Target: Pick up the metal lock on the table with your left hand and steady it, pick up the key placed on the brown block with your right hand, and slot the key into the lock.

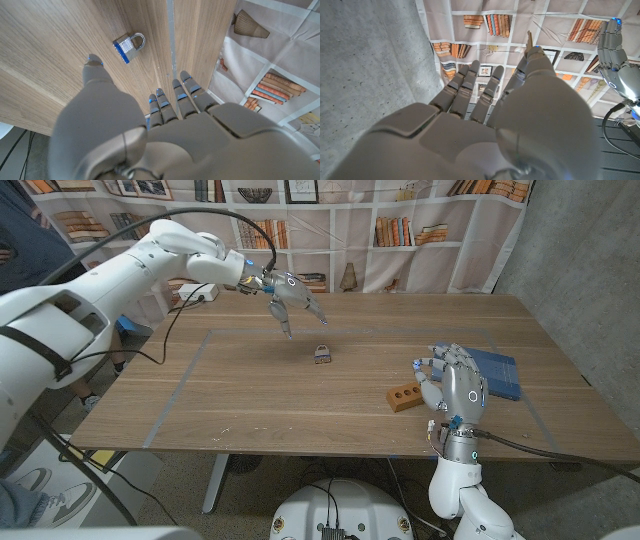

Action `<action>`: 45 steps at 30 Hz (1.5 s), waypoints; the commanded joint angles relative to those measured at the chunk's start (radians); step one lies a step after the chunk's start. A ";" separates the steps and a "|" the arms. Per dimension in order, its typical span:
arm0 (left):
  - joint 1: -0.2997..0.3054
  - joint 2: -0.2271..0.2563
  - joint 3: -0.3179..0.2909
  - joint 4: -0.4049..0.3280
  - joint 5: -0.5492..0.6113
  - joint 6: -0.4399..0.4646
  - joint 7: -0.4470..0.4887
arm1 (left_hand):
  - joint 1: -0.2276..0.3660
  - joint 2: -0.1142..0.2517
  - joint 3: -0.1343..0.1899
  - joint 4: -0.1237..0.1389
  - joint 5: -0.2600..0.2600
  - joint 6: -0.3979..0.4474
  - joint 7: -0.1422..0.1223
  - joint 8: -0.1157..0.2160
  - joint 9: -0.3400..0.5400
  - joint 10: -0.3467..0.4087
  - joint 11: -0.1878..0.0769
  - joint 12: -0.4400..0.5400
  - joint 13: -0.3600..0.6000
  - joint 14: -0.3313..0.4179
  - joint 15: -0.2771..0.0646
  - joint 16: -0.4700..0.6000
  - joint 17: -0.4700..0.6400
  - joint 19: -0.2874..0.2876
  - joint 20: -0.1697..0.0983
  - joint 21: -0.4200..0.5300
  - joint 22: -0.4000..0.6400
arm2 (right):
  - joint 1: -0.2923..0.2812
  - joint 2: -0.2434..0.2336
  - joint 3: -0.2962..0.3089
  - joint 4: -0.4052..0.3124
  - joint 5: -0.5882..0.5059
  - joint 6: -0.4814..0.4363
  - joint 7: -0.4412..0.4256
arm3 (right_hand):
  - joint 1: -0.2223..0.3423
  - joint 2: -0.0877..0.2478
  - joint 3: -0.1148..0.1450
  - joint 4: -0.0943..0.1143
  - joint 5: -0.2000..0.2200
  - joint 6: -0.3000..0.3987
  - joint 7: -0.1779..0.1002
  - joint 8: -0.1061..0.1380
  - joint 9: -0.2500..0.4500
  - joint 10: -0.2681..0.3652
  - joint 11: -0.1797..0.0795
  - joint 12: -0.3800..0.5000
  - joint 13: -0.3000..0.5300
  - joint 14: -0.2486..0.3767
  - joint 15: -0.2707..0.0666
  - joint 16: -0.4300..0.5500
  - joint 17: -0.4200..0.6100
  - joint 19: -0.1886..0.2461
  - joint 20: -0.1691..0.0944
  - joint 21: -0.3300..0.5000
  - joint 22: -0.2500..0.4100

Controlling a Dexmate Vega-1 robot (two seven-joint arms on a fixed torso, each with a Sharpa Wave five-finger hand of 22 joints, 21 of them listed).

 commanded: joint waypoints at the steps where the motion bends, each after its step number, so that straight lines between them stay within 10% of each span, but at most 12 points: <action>1: -0.104 -0.070 0.134 0.128 0.110 -0.042 0.182 | 0.053 0.008 0.009 -0.019 0.009 -0.009 0.008 -0.007 0.004 0.000 0.015 0.000 0.003 0.012 -0.114 -0.002 0.001 0.018 -0.062 0.005 0.002 | -0.018 0.042 0.014 0.005 -0.030 -0.009 -0.005 | 0.005 0.004 -0.005 0.002 0.005 0.003 0.000 -0.001 0.005 0.009 0.003 -0.003 -0.001 0.006 -0.142 -0.007 0.003 0.005 -0.081 0.005 0.001; 29: -0.302 -0.318 0.627 0.522 0.333 0.110 0.766 | 0.165 0.049 0.039 -0.013 -0.010 -0.026 0.046 -0.015 0.010 -0.014 0.030 -0.004 0.008 0.022 -0.096 -0.007 0.006 0.045 -0.032 -0.004 0.001 | -0.016 0.086 0.018 0.023 -0.047 -0.051 -0.005 | 0.007 0.009 -0.017 0.006 0.006 0.005 0.000 -0.007 0.006 0.011 0.004 -0.005 -0.001 0.009 -0.142 -0.007 0.003 0.008 -0.078 0.005 0.002; 45: -0.302 -0.441 0.786 0.702 0.248 0.163 0.833 | 0.171 0.055 0.036 -0.003 -0.024 -0.023 0.047 -0.015 0.011 -0.012 0.032 -0.003 0.009 0.021 -0.099 -0.009 0.007 0.046 -0.030 -0.011 0.000 | -0.032 0.116 0.041 0.031 -0.059 -0.049 -0.005 | 0.009 0.012 -0.024 0.008 0.007 0.007 0.000 -0.009 0.007 0.013 0.004 -0.005 -0.001 0.012 -0.142 -0.007 0.003 0.011 -0.075 0.006 0.002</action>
